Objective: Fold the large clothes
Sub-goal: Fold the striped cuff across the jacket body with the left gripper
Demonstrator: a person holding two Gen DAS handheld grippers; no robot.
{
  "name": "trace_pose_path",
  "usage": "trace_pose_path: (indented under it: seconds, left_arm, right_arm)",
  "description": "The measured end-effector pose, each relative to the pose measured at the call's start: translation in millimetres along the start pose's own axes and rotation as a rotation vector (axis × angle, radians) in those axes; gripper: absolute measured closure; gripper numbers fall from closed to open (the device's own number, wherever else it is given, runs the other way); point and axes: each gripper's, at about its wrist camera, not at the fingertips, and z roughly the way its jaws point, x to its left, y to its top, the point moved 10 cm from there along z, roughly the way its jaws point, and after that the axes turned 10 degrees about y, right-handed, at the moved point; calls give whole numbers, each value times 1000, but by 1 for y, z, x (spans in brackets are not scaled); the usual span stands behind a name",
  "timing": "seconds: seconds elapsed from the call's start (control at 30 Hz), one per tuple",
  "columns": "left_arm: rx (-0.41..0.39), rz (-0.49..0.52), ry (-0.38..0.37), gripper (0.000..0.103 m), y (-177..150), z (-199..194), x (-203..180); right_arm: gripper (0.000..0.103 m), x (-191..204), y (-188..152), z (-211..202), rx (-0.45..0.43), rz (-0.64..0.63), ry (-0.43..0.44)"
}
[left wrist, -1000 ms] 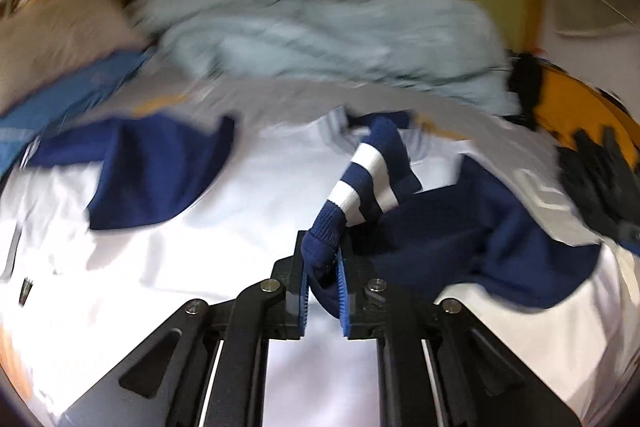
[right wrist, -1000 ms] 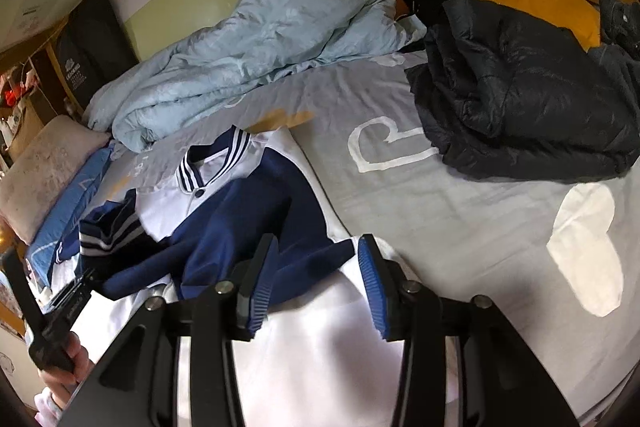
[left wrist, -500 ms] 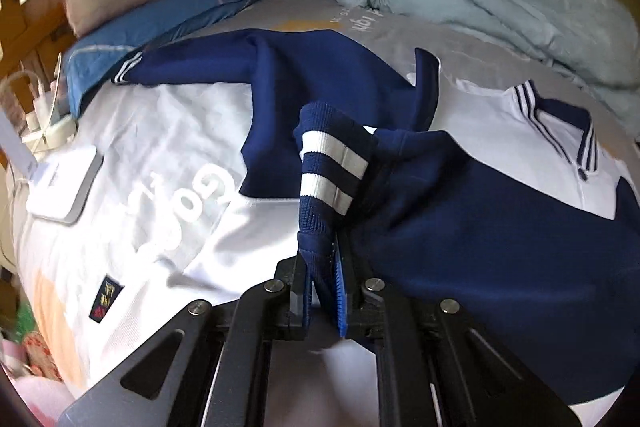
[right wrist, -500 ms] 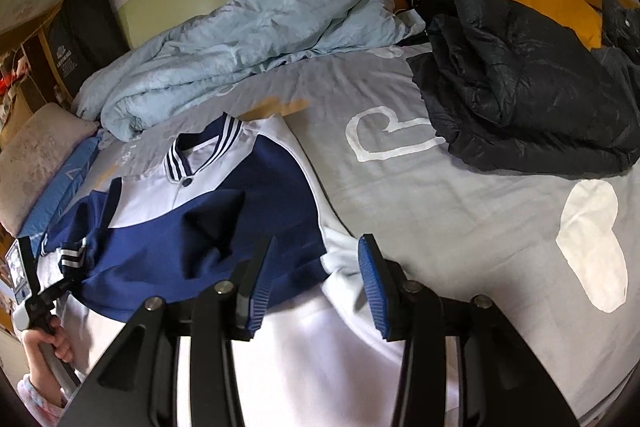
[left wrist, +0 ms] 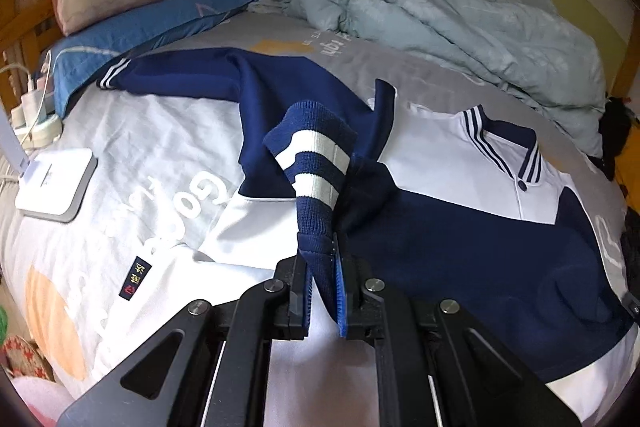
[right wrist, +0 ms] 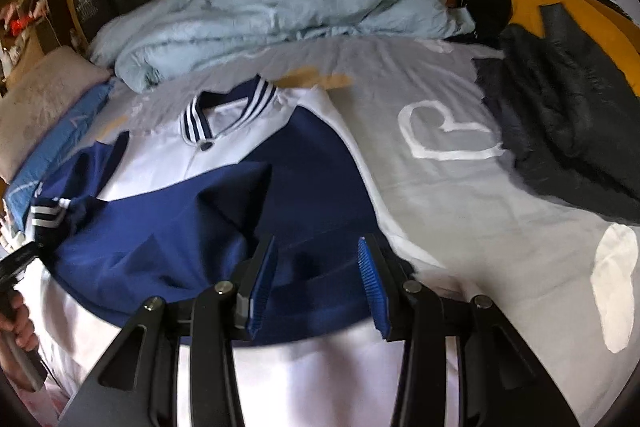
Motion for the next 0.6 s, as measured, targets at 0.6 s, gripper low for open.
trace_pose_path:
  seconds: [0.6]
  left_arm:
    - [17, 53, -12, 94, -1, 14, -8]
  right_arm:
    - [37, 29, 17, 124, 431, -151, -6]
